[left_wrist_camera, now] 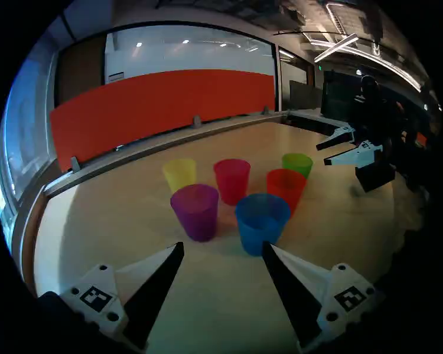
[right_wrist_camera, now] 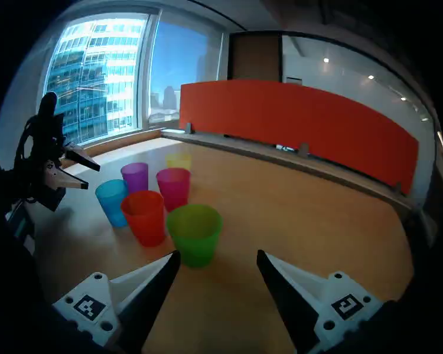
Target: Pour water
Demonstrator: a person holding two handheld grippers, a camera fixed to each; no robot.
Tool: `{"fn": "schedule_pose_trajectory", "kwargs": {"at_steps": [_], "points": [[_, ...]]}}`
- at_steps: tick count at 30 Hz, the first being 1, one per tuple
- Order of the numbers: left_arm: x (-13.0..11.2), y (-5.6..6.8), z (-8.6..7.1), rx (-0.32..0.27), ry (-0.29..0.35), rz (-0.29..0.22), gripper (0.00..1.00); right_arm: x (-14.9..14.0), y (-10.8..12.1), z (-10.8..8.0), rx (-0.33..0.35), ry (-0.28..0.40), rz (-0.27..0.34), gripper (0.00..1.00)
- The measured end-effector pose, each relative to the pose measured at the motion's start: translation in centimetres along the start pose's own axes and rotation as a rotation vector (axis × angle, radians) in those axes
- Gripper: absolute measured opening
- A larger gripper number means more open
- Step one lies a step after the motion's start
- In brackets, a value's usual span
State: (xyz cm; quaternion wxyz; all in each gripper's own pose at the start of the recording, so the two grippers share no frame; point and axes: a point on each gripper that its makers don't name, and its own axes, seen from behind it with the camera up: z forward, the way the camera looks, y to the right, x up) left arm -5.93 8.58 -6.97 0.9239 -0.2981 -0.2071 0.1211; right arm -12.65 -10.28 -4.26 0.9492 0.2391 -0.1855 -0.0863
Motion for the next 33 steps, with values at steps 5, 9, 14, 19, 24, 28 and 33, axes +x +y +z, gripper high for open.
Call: {"fn": "schedule_pose_trajectory", "kwargs": {"at_steps": [5, 9, 14, 19, 24, 28, 33], "points": [[0.8, -1.7, -0.4, 0.079, 0.045, -0.020, 0.98, 2.2, 0.6, -0.6, -0.041, 0.061, 0.029, 1.00], [1.7, -3.1, -1.0, 0.139, 0.090, -0.062, 0.98, 3.9, 1.1, -0.9, -0.077, 0.115, 0.056, 1.00], [3.0, -4.2, -1.9, 0.179, 0.159, -0.140, 0.98, 5.5, 2.3, -1.3, -0.135, 0.172, 0.083, 1.00], [4.7, -5.3, -3.1, 0.233, 0.234, -0.160, 0.98, 6.9, 4.1, -2.1, -0.218, 0.231, 0.106, 1.00], [6.5, -6.6, -4.5, 0.302, 0.303, -0.159, 0.98, 8.7, 5.6, -3.2, -0.305, 0.301, 0.120, 1.00], [8.0, -7.2, -5.2, 0.332, 0.351, -0.174, 0.98, 10.3, 6.5, -4.2, -0.355, 0.363, 0.131, 1.00], [9.2, -7.7, -5.8, 0.369, 0.399, -0.187, 0.98, 11.6, 7.8, -5.4, -0.432, 0.421, 0.143, 1.00]]}}
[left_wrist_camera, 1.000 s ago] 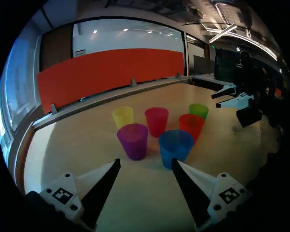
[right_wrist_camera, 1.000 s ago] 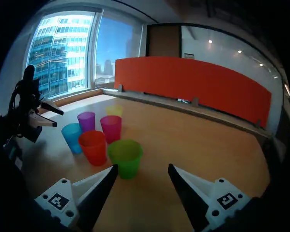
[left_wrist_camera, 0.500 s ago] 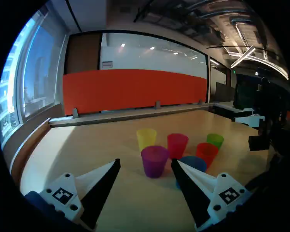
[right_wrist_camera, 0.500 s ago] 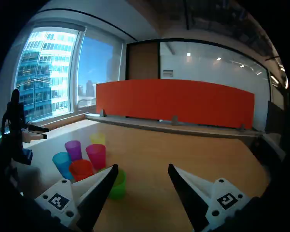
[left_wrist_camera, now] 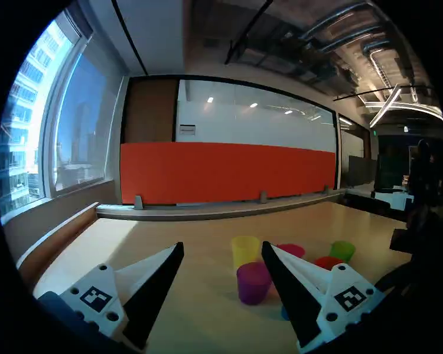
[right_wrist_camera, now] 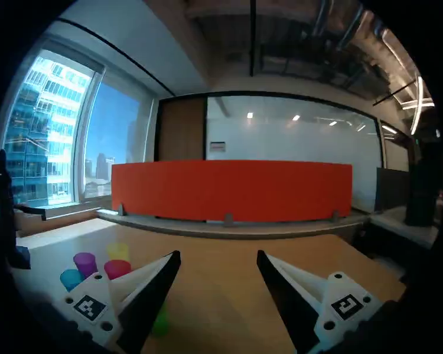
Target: Pour water
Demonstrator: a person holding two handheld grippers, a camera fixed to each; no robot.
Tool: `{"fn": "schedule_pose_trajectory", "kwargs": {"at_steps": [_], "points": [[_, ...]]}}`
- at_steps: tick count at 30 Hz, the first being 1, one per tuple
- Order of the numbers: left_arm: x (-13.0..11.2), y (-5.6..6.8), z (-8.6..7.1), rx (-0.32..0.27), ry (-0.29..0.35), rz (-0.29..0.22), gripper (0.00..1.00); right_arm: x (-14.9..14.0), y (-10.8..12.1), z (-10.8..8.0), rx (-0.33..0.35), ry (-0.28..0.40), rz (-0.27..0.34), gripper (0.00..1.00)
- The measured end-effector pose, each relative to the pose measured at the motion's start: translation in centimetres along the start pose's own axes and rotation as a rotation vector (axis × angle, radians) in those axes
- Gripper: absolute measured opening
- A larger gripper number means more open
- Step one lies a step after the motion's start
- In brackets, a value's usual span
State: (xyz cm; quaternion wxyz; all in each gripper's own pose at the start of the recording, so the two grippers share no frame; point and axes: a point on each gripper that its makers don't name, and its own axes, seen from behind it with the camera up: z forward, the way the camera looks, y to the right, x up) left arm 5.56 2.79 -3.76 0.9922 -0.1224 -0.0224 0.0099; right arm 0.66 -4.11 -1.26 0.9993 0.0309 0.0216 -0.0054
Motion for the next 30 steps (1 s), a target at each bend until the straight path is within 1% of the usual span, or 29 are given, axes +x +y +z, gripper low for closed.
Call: {"fn": "schedule_pose_trajectory", "kwargs": {"at_steps": [9, 15, 21, 30], "points": [[1.5, -1.9, 0.3, 0.108, 0.072, 0.003, 0.98, 2.1, 2.5, -0.6, -0.139, 0.099, 0.028, 1.00], [1.5, -3.1, 0.4, 0.171, 0.090, 0.009, 0.98, 2.0, 3.6, -0.8, -0.197, 0.118, 0.016, 1.00], [1.4, -3.5, 0.8, 0.203, 0.100, 0.025, 0.98, 1.8, 3.7, -0.6, -0.209, 0.122, 0.007, 1.00], [0.6, -4.2, 1.1, 0.252, 0.105, 0.052, 0.98, 1.2, 4.0, -0.4, -0.217, 0.106, 0.001, 1.00]]}}
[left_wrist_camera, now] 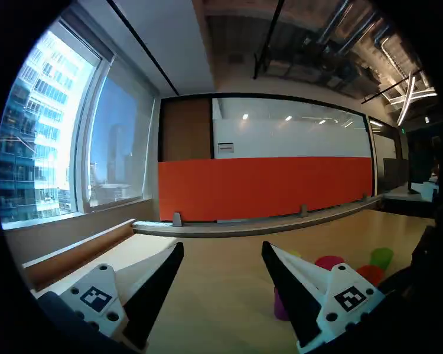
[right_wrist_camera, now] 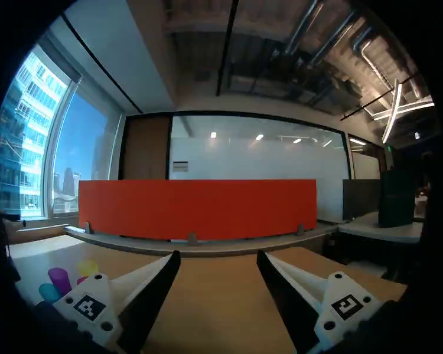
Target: Pour water
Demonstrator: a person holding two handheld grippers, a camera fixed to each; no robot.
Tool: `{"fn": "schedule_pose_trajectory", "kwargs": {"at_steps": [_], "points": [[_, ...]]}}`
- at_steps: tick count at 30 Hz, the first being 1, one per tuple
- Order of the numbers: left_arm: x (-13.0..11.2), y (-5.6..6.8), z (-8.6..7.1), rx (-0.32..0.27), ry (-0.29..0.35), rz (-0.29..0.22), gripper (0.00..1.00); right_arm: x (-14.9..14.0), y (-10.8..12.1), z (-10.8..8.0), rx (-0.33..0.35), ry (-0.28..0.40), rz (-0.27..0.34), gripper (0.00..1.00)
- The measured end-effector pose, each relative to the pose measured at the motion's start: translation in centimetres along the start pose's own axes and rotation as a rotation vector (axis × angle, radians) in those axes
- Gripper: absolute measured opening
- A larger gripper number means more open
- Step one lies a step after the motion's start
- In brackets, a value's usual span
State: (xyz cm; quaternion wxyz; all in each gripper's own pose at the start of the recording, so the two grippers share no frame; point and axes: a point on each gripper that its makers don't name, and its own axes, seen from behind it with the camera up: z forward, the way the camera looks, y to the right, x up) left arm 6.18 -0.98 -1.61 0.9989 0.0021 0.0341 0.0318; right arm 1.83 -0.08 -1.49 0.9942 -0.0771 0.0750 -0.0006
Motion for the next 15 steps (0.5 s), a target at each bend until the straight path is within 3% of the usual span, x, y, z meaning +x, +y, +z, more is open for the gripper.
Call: {"fn": "schedule_pose_trajectory", "kwargs": {"at_steps": [15], "points": [[-2.5, -0.1, 0.7, 0.040, -0.005, 0.030, 0.98, 0.2, -0.7, 0.2, -0.004, -0.044, -0.094, 1.00]]}}
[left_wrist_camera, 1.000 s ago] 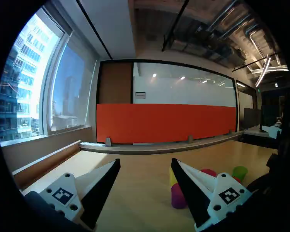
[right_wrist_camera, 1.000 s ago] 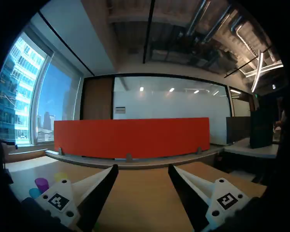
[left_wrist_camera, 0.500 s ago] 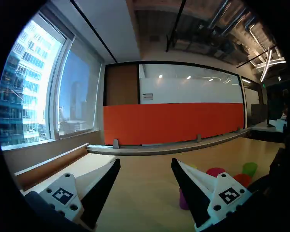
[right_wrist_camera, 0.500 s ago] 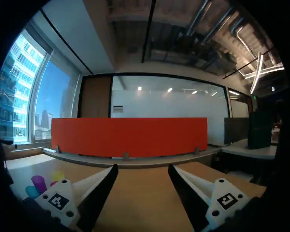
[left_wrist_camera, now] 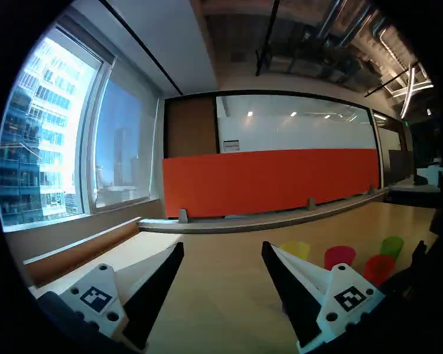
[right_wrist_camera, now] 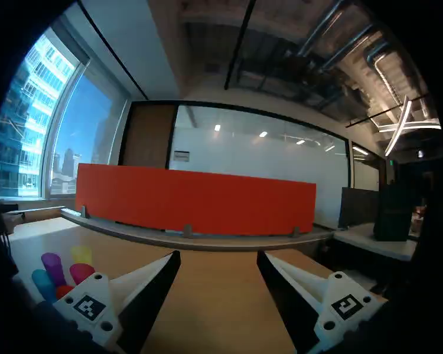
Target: Pour water
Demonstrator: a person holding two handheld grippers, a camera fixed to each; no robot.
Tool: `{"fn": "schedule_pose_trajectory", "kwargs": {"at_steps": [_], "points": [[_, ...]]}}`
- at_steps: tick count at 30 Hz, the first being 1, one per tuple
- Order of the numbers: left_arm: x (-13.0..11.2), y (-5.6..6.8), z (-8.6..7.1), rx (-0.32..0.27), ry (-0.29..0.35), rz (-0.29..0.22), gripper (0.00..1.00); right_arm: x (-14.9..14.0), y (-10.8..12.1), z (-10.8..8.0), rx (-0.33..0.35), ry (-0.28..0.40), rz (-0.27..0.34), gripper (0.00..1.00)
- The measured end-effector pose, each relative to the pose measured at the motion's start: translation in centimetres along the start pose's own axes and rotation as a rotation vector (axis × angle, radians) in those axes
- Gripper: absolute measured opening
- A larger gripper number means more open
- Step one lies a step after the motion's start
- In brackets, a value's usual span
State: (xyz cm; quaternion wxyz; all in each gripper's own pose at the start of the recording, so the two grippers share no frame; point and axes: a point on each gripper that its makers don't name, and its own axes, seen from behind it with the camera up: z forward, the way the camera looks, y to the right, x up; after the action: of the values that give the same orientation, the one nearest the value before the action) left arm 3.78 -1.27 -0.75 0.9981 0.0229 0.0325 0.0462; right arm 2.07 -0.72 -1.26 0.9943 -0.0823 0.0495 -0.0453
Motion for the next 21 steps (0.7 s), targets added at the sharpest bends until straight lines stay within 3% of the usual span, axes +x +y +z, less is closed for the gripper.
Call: {"fn": "schedule_pose_trajectory", "kwargs": {"at_steps": [21], "points": [[-3.9, 1.6, 0.3, -0.008, -0.034, -0.010, 0.98, -0.1, 0.2, 0.3, -0.014, -0.022, -0.002, 1.00]]}}
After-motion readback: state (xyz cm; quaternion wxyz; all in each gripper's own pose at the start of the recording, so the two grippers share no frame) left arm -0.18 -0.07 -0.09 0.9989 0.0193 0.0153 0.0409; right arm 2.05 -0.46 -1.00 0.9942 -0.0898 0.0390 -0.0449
